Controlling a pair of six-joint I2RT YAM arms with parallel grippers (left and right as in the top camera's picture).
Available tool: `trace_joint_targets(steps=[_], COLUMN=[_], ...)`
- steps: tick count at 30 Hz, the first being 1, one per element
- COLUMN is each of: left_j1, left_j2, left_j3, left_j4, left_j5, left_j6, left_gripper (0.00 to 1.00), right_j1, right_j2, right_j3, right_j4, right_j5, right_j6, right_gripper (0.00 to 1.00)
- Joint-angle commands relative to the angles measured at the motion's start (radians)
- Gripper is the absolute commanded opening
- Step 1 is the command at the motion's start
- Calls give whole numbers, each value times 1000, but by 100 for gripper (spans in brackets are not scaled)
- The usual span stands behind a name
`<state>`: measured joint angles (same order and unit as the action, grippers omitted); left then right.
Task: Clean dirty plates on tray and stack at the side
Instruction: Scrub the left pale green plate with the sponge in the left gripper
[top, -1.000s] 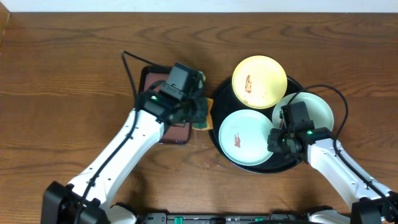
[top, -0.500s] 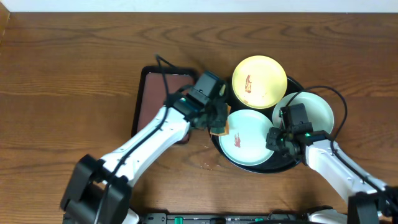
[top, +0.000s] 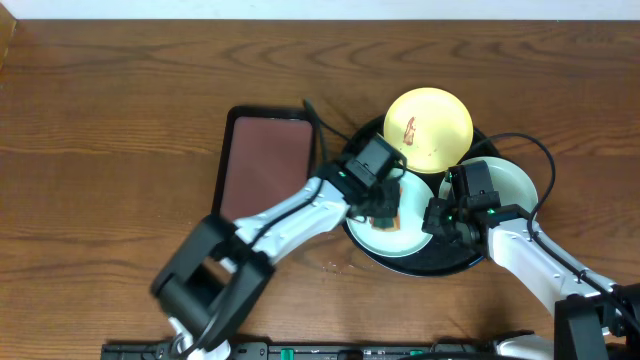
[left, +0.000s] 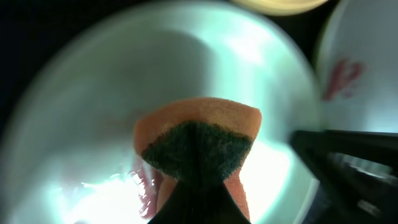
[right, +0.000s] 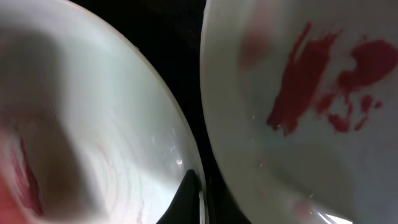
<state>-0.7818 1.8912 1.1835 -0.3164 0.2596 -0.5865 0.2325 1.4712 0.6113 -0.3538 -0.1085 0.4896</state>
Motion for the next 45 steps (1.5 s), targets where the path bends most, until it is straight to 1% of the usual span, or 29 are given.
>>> trace_joint_targets(steps=[1, 4, 6, 8, 10, 14, 17, 19, 21, 23, 24, 26, 28, 30, 33, 35, 40, 45], left_j1=[-10, -2, 10, 26, 40, 45, 35, 20, 5, -11, -18, -29, -41, -51, -56, -55, -18, 87], left_j2=[70, 114, 126, 122, 114, 108, 108, 108, 108, 109, 109, 113, 116, 116, 116, 116, 116, 114], left_j3=[14, 14, 14, 15, 15, 24, 47, 55, 55, 55, 55, 55, 55, 55, 55, 55, 55, 62], left_j4=[31, 69, 61, 29, -21, -95, -153, -162, -157, -137, -114, -45, 25, 65, 75, 54, -37, -170], left_j5=[9, -10, -92, -213, -345, -468, -512, -502, -471, -383, -312, -160, -58, -19, 34, 52, 40, -56], left_j6=[-47, 9, 55, 102, 121, 197, 201, 200, 172, 112, 76, 15, -17, -50, -71, -70, -56, -35], left_gripper=[7, 7, 8, 7, 7, 8, 7, 7, 7, 7, 8, 8, 8, 8, 8, 7, 8, 8], right_j1=[4, 4, 4, 4, 4, 4, 4, 4, 4, 4, 4, 4, 4, 4, 4, 4, 4, 4], right_j2=[47, 47, 47, 47, 47, 47, 47, 47, 47, 47, 47, 47, 47, 47, 47, 47, 47, 47], right_j3=[-25, -25, -25, -25, -25, -25, -25, -26, -25, -25, -25, -25, -25, -25, -25, -25, -25, -25], right_j4=[-20, -21, -24, -28, -28, -28, -28, -27, -27, -28, -28, -28, -29, -29, -31, -33, -33, -35], right_j5=[48, 47, 47, 47, 48, 48, 48, 48, 48, 48, 48, 48, 48, 48, 48, 48, 48, 48], right_j6=[3, 3, 3, 3, 3, 3, 3, 3, 3, 3, 3, 3, 3, 3, 3, 3, 3, 3], right_gripper=[1, 1, 1, 1, 1, 1, 1, 1, 1, 1, 1, 1, 1, 1, 1, 1, 1, 1])
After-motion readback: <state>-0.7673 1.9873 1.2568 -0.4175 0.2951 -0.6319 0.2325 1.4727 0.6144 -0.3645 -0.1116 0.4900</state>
